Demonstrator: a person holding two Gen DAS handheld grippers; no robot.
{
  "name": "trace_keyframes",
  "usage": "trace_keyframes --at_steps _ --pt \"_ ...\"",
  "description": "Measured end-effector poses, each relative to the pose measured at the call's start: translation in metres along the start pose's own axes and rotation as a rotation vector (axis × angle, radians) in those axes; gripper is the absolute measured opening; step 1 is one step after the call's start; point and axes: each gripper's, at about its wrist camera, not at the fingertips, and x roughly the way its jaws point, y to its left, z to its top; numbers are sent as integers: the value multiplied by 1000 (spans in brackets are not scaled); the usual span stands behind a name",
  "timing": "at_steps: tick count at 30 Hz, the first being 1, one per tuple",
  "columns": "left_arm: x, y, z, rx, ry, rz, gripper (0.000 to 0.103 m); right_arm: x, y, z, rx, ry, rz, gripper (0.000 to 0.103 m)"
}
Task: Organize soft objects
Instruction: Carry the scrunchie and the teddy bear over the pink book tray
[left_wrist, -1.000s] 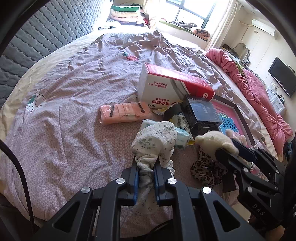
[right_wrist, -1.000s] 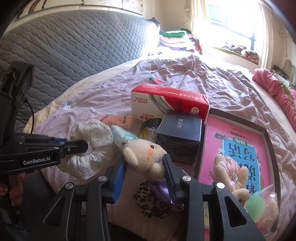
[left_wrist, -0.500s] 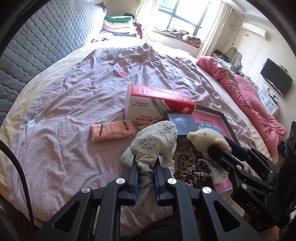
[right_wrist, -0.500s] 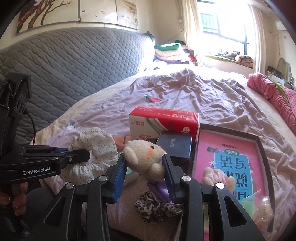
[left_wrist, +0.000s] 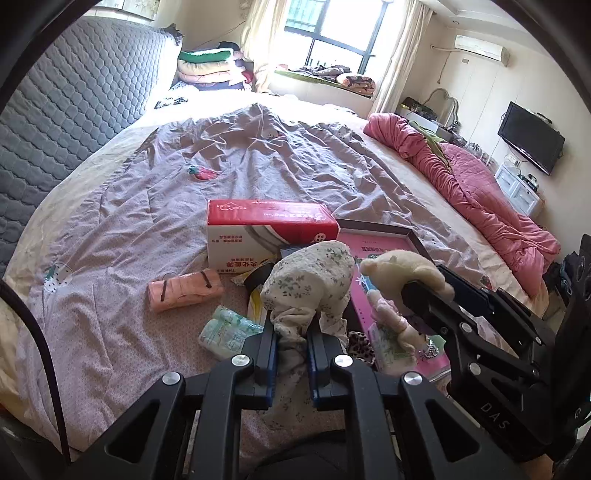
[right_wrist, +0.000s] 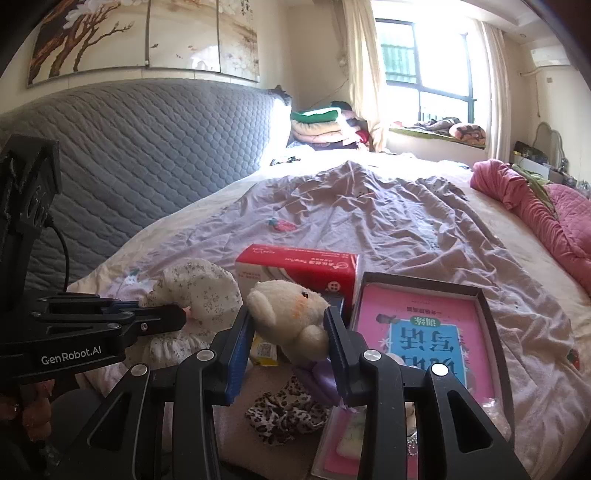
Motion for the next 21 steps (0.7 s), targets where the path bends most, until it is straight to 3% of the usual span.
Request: trace_keyframes --at_steps 5,7,10,15,21 --pt "-4 -23 5 45 -12 -15 13 -14 -14 3 32 -28 -24 36" --pt "-4 -32 6 60 -15 -22 13 -20 -20 4 42 -41 -44 27" --pt "4 -45 8 86 -10 -22 13 -20 -33 1 63 -44 -85 27" --pt "39 -52 -2 86 74 -39 13 10 -60 -25 137 71 -118 24" --pt "51 -44 -13 75 112 -43 13 16 -64 -43 167 126 -51 24"
